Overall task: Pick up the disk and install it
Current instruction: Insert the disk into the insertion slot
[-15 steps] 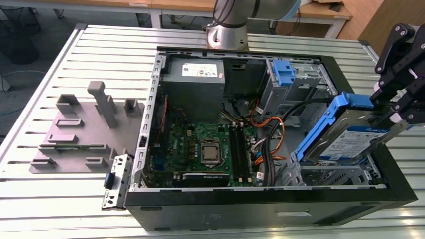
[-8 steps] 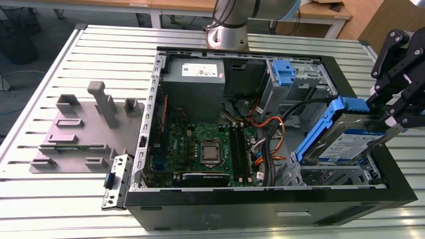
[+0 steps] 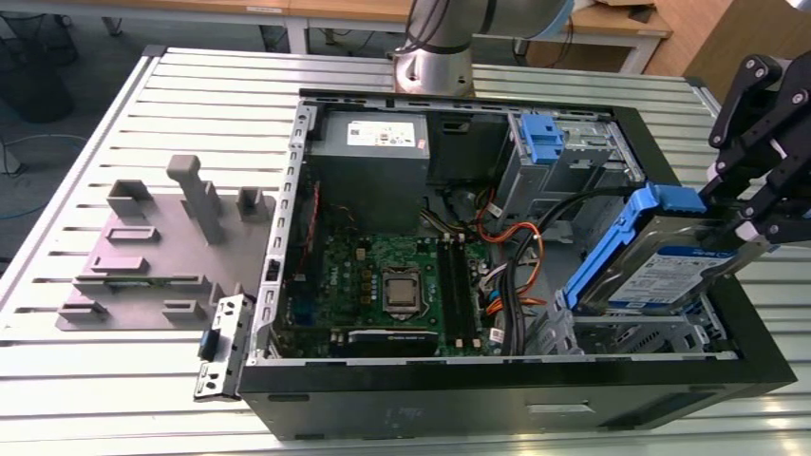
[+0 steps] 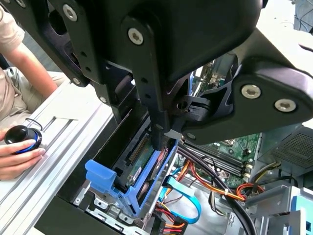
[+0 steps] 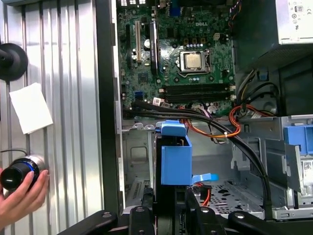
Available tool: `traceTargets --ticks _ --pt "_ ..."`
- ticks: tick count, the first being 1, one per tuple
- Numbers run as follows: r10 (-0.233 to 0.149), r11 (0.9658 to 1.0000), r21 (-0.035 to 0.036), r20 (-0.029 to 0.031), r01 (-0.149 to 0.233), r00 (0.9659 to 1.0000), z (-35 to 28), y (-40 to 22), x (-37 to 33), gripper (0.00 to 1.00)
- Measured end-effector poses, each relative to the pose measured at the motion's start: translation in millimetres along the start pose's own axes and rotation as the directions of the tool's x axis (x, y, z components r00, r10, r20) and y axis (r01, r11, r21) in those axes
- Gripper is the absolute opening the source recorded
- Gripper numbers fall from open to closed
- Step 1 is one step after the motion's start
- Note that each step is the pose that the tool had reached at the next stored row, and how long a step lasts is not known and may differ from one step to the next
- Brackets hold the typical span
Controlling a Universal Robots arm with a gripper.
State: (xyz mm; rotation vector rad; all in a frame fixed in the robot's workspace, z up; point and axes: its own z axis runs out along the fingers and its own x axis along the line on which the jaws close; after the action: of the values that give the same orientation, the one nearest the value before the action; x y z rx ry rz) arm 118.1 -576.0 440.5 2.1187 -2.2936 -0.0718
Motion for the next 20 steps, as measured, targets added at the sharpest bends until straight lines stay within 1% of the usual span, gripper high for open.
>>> traceTargets --ticks 2,6,7,9,11,12,20 --pt "0.000 1.0000 0.0000 -0.0001 0.000 1.0000 -1.5 0.1 -0.1 0.35" --pt "0.000 1.0000 0.0000 -0.0001 0.000 1.0000 -1.8 0.1 -0.1 0.35" --pt "0.000 1.0000 -0.0012 -0.0002 0.000 1.0000 -1.8 0.1 -0.1 0.35" --pt "0.000 0.9998 -0.0190 -0.0016 0.000 1.0000 -1.6 -0.1 -0.1 0.35" --pt "0.001 0.9997 -0.0227 -0.0021 -0.001 1.0000 -1.6 0.0 -0.1 0.35" --pt "0.001 0.9997 -0.0238 -0.0021 -0.001 1.0000 -1.5 0.0 -0.1 0.35" --pt "0.001 0.9997 -0.0257 -0.0022 -0.001 1.0000 -1.5 0.0 -0.1 0.35"
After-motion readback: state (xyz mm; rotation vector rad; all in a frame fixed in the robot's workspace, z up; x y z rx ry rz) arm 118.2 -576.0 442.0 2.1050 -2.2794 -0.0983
